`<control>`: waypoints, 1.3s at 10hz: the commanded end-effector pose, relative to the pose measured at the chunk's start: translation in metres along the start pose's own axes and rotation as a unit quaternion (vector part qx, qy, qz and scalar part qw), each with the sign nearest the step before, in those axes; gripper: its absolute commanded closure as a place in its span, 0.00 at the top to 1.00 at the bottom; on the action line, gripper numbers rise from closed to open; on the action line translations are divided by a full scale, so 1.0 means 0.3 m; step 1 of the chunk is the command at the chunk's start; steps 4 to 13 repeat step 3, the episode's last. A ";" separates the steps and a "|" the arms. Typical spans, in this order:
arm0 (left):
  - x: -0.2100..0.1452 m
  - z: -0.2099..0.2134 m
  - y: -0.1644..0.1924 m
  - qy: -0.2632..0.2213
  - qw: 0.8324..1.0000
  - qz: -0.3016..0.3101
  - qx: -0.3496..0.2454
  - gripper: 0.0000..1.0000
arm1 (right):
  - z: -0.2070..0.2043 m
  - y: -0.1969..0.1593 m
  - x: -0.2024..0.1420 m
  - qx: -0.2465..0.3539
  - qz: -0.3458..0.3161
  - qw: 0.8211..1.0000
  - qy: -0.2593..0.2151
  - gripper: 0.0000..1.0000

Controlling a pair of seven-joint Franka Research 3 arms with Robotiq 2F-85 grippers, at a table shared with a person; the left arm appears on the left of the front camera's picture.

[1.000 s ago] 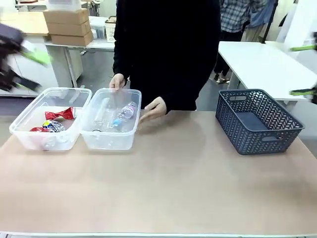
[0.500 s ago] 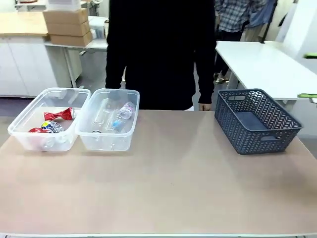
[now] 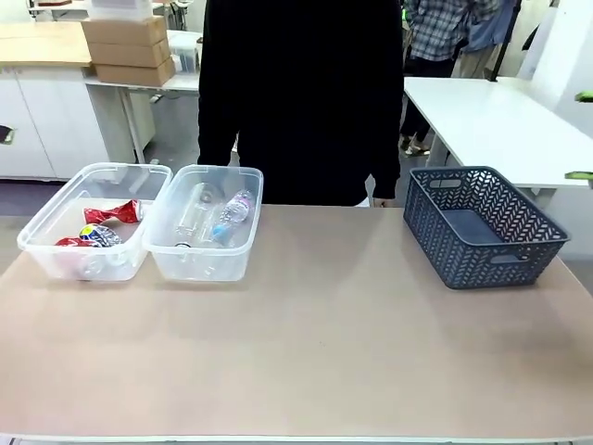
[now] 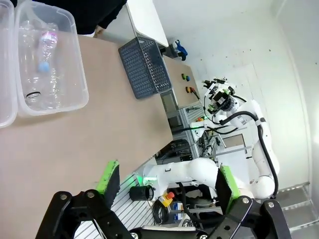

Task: Sort the waste into each basket.
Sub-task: Release the Organizing box you were holding.

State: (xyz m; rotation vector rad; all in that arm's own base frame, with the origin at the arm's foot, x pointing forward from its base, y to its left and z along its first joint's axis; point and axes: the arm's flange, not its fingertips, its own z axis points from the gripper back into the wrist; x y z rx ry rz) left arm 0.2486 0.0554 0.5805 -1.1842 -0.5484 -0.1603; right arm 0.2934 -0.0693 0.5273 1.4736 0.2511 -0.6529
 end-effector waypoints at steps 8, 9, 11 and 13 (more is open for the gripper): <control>0.005 0.000 -0.003 -0.005 1.000 -0.002 -0.013 1.00 | 0.006 0.004 0.006 -0.001 0.010 1.000 0.003 1.00; 0.005 0.000 -0.003 -0.005 1.000 -0.002 -0.013 1.00 | 0.006 0.004 0.006 -0.001 0.010 1.000 0.003 1.00; 0.005 0.000 -0.003 -0.005 1.000 -0.002 -0.013 1.00 | 0.006 0.004 0.006 -0.001 0.010 1.000 0.003 1.00; 0.005 0.000 -0.003 -0.005 1.000 -0.002 -0.013 1.00 | 0.006 0.004 0.006 -0.001 0.010 1.000 0.003 1.00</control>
